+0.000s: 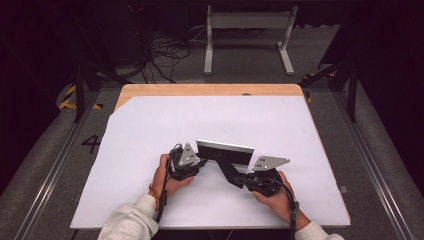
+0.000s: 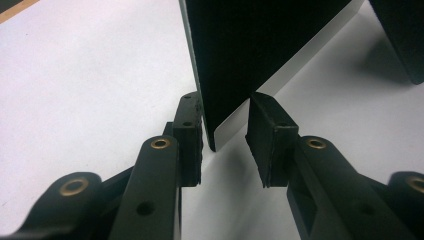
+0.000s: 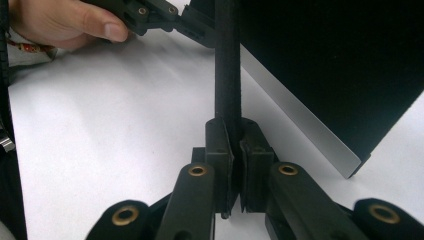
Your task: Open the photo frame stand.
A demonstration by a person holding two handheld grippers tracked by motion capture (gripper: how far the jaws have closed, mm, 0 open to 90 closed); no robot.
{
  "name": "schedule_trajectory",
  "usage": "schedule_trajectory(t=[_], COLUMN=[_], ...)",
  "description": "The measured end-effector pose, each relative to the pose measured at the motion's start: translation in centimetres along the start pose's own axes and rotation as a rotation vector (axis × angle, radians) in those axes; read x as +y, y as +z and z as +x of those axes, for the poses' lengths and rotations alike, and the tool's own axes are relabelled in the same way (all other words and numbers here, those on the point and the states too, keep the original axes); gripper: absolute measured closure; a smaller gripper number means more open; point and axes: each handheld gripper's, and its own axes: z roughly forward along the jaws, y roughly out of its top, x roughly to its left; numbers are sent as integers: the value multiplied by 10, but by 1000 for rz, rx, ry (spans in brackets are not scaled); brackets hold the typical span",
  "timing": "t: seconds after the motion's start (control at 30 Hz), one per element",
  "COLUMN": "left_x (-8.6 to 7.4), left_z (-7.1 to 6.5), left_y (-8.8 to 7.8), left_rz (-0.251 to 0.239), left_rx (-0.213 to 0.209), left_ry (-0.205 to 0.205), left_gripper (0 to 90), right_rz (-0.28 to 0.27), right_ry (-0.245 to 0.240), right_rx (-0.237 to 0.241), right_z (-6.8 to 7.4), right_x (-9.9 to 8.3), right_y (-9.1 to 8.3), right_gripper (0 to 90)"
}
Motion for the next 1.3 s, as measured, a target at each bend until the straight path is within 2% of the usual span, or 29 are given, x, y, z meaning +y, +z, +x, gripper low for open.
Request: schedule_trajectory(t=[0.03, 0.1, 0.2, 0.23, 0.27, 0.3, 0.4, 0.47, 0.5, 0.53, 0.63, 0.67, 0.9, 0.97, 1.0, 1.13, 1.3], left_x=[0, -1, 0, 1, 2, 3, 4, 4, 5, 6, 8, 11, 13, 14, 14, 14, 14], left_z=[2, 5, 8, 10, 10, 11, 11, 10, 10, 10, 10, 11, 11, 11, 10, 9, 7], left_y=[-1, -3, -6, -8, -9, -9, -7, -5, -4, -4, -3, -2, -1, -1, -1, -4, -5], left_rz=[0, -26, -43, -52, -52, -54, -61, -66, -71, -84, -83, -90, -80, -86, -87, -70, -60], left_rx=[-4, -35, -40, -56, -52, -60, -70, -60, -53, -57, -72, -103, -126, -155, -171, -154, -134], left_ry=[6, -19, -25, -27, -24, -32, -32, -28, -31, -30, -36, -41, -50, -47, -37, -16, -7], left_gripper=[672, 630, 520, 485, 485, 432, 380, 307, 287, 270, 245, 244, 286, 365, 437, 601, 624], right_rz=[3, 7, 11, 13, 13, 15, 18, 21, 21, 21, 23, 22, 21, 22, 24, 34, -3], right_ry=[-4, -6, -10, -12, -12, -8, -7, -6, -5, -2, -3, 3, 6, 6, 4, 4, 11], right_rx=[1, 3, 5, 7, 7, 8, 8, 8, 9, 11, 13, 15, 16, 16, 15, 6, -5], right_z=[0, 0, 1, 1, 1, 1, 2, 2, 2, 1, 1, 1, 0, 0, 0, 0, -1], right_x=[0, -1, -1, -1, -1, -2, -2, -3, -3, -3, -4, -5, -6, -6, -6, -5, -1], right_y=[0, 1, 1, 1, 1, 1, 1, 0, 0, 0, -1, -2, -3, -3, -3, -6, -19], right_gripper=[860, 862, 863, 864, 864, 864, 865, 866, 866, 865, 866, 865, 864, 863, 863, 854, 853])
